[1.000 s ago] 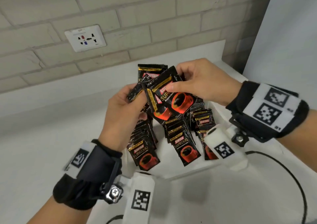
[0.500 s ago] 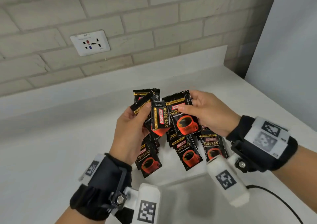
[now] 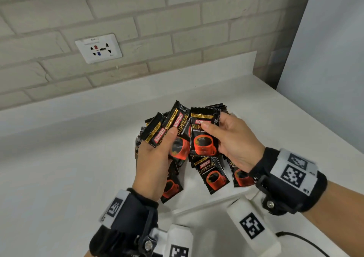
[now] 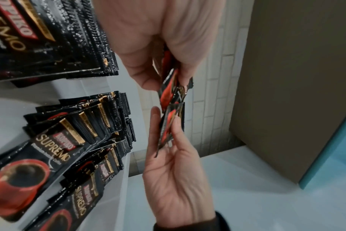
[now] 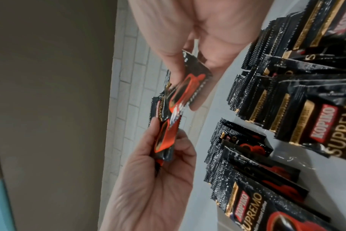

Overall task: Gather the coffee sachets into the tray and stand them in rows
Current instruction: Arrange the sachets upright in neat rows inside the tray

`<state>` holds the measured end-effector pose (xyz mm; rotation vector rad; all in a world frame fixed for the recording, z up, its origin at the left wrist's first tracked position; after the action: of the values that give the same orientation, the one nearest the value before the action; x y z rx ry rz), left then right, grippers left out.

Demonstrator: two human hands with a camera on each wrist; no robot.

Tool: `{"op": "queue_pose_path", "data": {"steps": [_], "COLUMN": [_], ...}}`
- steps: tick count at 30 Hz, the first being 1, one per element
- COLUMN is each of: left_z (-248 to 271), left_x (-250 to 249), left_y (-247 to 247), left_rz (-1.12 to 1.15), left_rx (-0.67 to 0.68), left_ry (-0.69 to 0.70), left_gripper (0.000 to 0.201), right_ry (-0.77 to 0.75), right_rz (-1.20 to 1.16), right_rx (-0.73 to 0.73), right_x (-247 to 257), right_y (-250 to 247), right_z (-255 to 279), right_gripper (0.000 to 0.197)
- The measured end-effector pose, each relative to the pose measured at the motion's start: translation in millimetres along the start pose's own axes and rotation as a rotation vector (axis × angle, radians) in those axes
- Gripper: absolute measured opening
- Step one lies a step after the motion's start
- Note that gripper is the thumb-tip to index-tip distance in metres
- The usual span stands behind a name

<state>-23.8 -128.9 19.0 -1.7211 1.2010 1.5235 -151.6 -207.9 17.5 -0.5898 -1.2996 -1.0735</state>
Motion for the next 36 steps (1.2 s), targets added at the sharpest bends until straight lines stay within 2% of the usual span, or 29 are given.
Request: {"op": "queue_pose_path", "data": {"steps": [5, 7, 10, 13, 18, 19, 22, 23, 27, 31, 33, 36], "left_z": [-2.6, -3.9, -5.3, -6.0, -3.2, -2.6, -1.6, -1.7, -3.2, -6.7, -10.2, -13.8], "left_x": [4.5, 6.3, 9.0, 7.3, 0.9, 0.4, -2.2, -3.1, -13.5, -30.2, -37.9, -46.2], "left_y": [-15.8, -21.6, -25.1, -21.3, -8.8, -6.2, 3.6, 5.3, 8.0, 5.2, -1.5, -13.6], "left_rz": [-0.060, -0.095, -0.160, -0.210, -0.255, -0.255, -0.228, -0.219, -0.237, -0.319, -0.359, -0.442], "left_rx": [-0.087, -0.085, -0.064, -0.027, 0.053, 0.071, 0.142, 0.156, 0.190, 0.212, 0.211, 0.237], "left_ry": [-0.066, -0.092, -0.119, -0.121, -0.136, -0.135, -0.105, -0.097, -0.003, 0.103, 0.127, 0.155], "left_gripper": [0.010, 0.016, 0.029, 0.030, 0.076, 0.074, 0.033, 0.025, 0.028, 0.029, 0.033, 0.035], "right_ry": [-0.004, 0.008, 0.002, 0.008, 0.018, 0.011, -0.013, -0.020, -0.071, -0.147, -0.192, -0.272], "right_rz": [0.027, -0.010, -0.024, 0.055, 0.222, 0.238, 0.234, 0.214, 0.149, 0.229, 0.377, 0.741], "right_rx": [-0.095, -0.133, -0.121, -0.058, 0.024, 0.023, 0.009, -0.007, -0.083, -0.050, 0.011, 0.121], "right_x": [0.9, 3.1, 8.7, 10.5, 1.6, 0.3, -3.9, -4.4, -3.9, 9.8, 24.1, 45.5], "right_y": [-18.7, -31.8, -44.2, -46.8, -34.3, -31.6, -22.9, -20.5, -13.9, -1.4, 5.9, 22.6], "right_z": [1.5, 0.9, 2.5, 6.0, 10.4, 10.9, 9.3, 9.0, 7.0, 8.4, 9.1, 9.3], "right_gripper": [0.011, 0.008, 0.011, 0.022, 0.033, 0.034, 0.030, 0.027, 0.026, 0.021, 0.029, 0.044]}}
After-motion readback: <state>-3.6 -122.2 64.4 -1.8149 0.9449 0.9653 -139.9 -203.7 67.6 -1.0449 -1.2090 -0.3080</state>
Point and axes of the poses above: each hand's wrist, its own z-axis away from the middle knuckle, its own y-axis out of the palm, x = y × z, the point moved 5 cm from there along -z, towards the middle knuckle, and after that the axes turned 10 degrees about y, right-handed, at the moved point
